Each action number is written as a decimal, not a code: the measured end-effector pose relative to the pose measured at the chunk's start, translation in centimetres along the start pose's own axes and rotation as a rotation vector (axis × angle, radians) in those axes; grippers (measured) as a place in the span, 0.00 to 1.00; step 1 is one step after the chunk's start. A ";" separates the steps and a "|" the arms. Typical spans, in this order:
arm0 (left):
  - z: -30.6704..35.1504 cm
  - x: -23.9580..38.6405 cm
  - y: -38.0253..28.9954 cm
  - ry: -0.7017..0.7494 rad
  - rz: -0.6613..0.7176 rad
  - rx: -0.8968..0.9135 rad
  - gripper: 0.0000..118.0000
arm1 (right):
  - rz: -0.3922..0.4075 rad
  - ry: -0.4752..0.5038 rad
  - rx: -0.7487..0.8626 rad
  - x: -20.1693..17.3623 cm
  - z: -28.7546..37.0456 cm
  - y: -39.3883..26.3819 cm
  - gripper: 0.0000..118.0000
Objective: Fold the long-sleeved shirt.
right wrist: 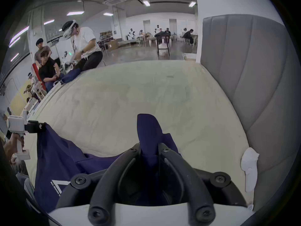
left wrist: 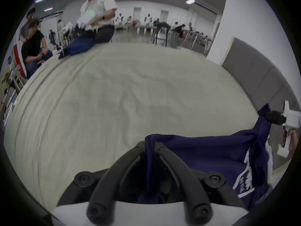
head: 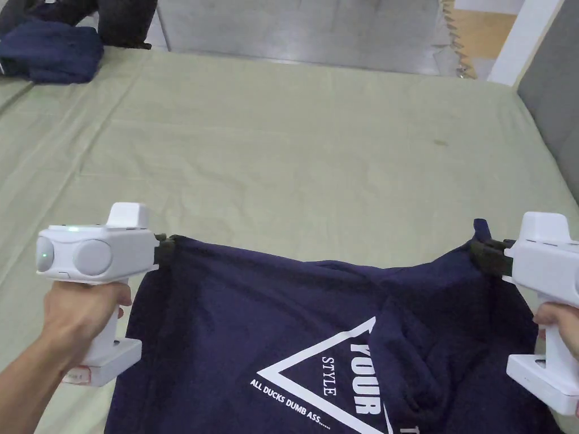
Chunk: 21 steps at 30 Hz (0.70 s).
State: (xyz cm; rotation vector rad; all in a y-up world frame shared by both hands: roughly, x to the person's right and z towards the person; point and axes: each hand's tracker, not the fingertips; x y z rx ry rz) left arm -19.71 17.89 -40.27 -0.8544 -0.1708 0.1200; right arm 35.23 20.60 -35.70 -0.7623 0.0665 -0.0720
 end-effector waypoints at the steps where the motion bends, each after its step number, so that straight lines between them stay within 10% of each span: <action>1: 1.0 -0.1 0.2 -0.020 0.017 0.017 0.12 | -0.003 0.002 0.016 0.0 0.9 -0.3 0.13; 13: 16.7 1.3 -7.9 -0.076 -0.092 0.204 0.12 | 0.069 -0.002 0.177 -1.2 15.9 -8.8 0.13; 21: 21.3 0.0 -18.4 -0.118 -0.161 -0.037 0.12 | 0.062 0.003 -0.030 -0.9 20.3 -19.3 0.13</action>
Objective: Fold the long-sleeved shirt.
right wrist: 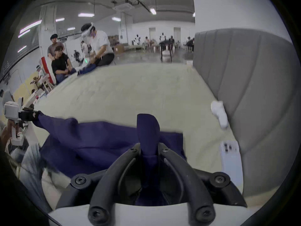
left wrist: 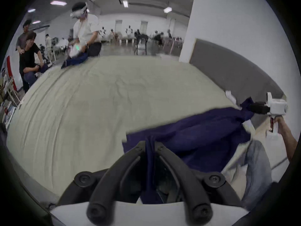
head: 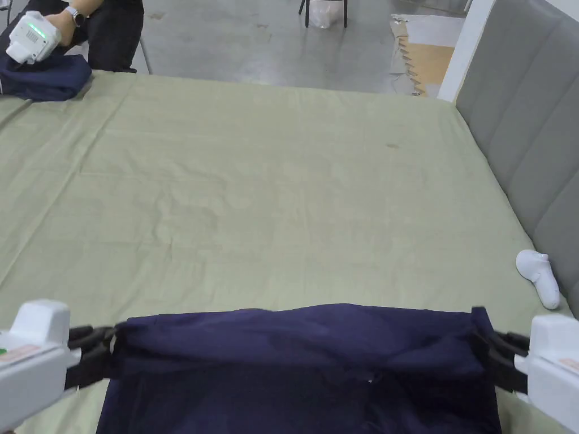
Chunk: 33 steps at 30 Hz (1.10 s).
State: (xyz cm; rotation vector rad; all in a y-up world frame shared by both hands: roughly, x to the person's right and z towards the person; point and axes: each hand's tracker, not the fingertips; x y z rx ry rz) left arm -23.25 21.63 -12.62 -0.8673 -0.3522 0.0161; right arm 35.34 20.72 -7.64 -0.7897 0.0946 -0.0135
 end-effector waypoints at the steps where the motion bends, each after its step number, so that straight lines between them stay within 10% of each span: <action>1: -0.1 0.1 -1.4 0.039 -0.011 -0.030 0.12 | 0.017 0.000 -0.049 0.2 -0.4 -0.7 0.13; 12: -4.7 0.8 -5.5 0.088 -0.106 -0.309 0.14 | 0.124 -0.045 -0.315 -0.7 -4.6 -4.4 0.14; 16: -3.4 1.1 -4.7 0.147 -0.118 -0.249 0.92 | 0.110 -0.079 -0.282 -0.6 -3.5 -3.5 1.00; 25: 3.8 5.1 2.5 0.284 -0.004 0.282 0.93 | -0.024 -0.136 0.253 -2.7 2.7 4.0 0.99; 27: 3.6 6.8 3.2 0.330 -0.001 0.405 0.87 | -0.027 -0.157 0.376 -4.0 2.4 4.9 0.90; 30: 2.3 8.4 4.1 0.336 -0.026 0.475 0.05 | -0.026 -0.206 0.492 -5.6 1.7 5.5 0.00; 33: 2.1 8.2 5.1 0.303 0.002 0.469 0.05 | -0.046 -0.213 0.553 -6.6 2.0 5.9 0.00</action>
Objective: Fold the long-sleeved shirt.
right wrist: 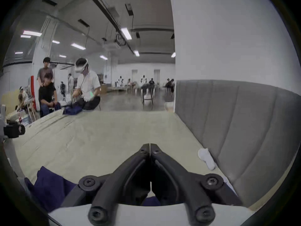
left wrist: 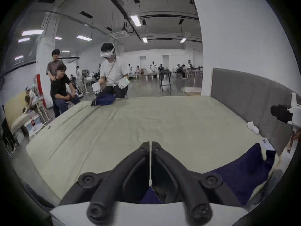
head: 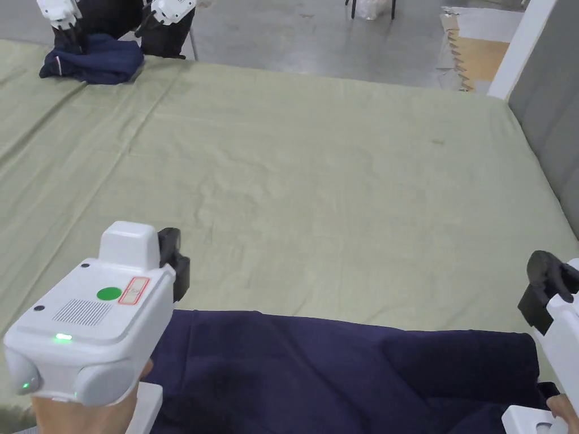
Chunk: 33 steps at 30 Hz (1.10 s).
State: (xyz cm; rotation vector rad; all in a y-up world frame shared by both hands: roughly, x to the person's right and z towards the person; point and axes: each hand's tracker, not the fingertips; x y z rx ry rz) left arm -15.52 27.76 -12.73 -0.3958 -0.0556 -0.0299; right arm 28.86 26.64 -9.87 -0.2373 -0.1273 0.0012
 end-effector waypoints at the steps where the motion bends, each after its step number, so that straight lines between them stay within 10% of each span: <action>1: 0.1 -0.3 0.2 -0.002 0.016 0.001 0.05 | 0.009 -0.008 0.011 0.0 0.0 0.2 0.00; 6: 0.0 -2.5 0.4 0.015 0.046 0.011 0.13 | 0.057 -0.025 0.026 -0.4 0.2 1.6 0.00; 10: -1.8 -6.8 -0.4 -0.118 0.211 -0.134 0.90 | 0.057 0.002 0.035 -1.2 0.4 2.2 0.00; 11: -2.7 -8.2 -1.1 -0.168 0.245 -0.201 0.93 | 0.052 0.014 0.035 -1.4 0.3 2.3 0.00; 23: -13.1 -16.3 -14.5 -0.591 0.746 -0.968 0.80 | 0.117 0.165 -0.005 -4.0 0.0 1.3 0.00; 28: -13.4 -17.1 -15.5 -0.719 0.957 -0.852 0.85 | 0.136 0.208 -0.021 -5.1 -0.2 0.7 0.00; 33: -14.0 -13.0 -15.2 -0.831 0.811 -0.804 0.84 | 0.142 0.218 -0.031 -6.0 -0.7 0.8 0.00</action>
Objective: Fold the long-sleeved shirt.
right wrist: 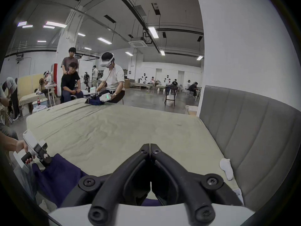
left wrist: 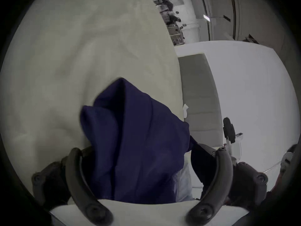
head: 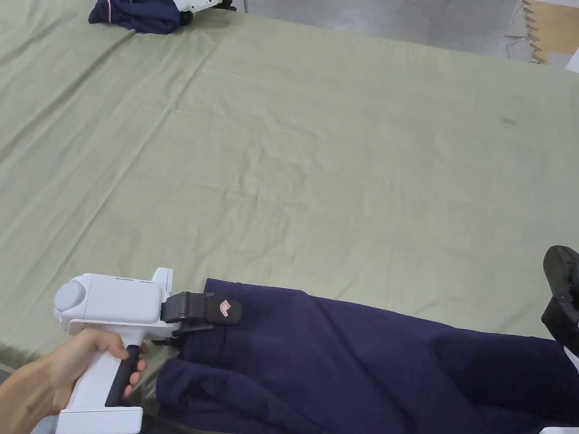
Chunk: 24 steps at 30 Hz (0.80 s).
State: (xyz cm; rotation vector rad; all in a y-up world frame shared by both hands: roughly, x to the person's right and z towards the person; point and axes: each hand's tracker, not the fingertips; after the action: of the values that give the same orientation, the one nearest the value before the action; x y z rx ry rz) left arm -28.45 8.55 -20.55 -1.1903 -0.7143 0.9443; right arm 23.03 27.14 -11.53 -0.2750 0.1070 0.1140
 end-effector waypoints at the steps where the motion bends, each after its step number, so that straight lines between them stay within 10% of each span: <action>1: -0.3 0.2 0.2 -0.005 0.001 -0.002 0.72 | -0.002 0.000 -0.001 0.0 -0.1 0.0 0.00; 3: -1.5 0.0 0.3 0.085 -0.012 -0.085 0.14 | -0.016 0.002 -0.003 0.0 -0.3 0.0 0.00; 14: 7.2 2.2 4.3 0.136 -0.124 0.070 0.15 | -0.009 -0.009 -0.011 0.1 -0.4 -0.5 0.00; 24: 20.3 7.2 8.5 0.524 -0.151 0.270 0.15 | -0.016 -0.013 -0.002 0.1 -1.1 -0.4 0.00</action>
State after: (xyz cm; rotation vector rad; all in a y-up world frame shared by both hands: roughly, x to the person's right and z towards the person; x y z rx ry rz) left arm -44.70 24.66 -23.96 -1.0628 -0.2415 0.5448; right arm 23.10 26.49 -12.44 -0.2767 0.0916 0.1000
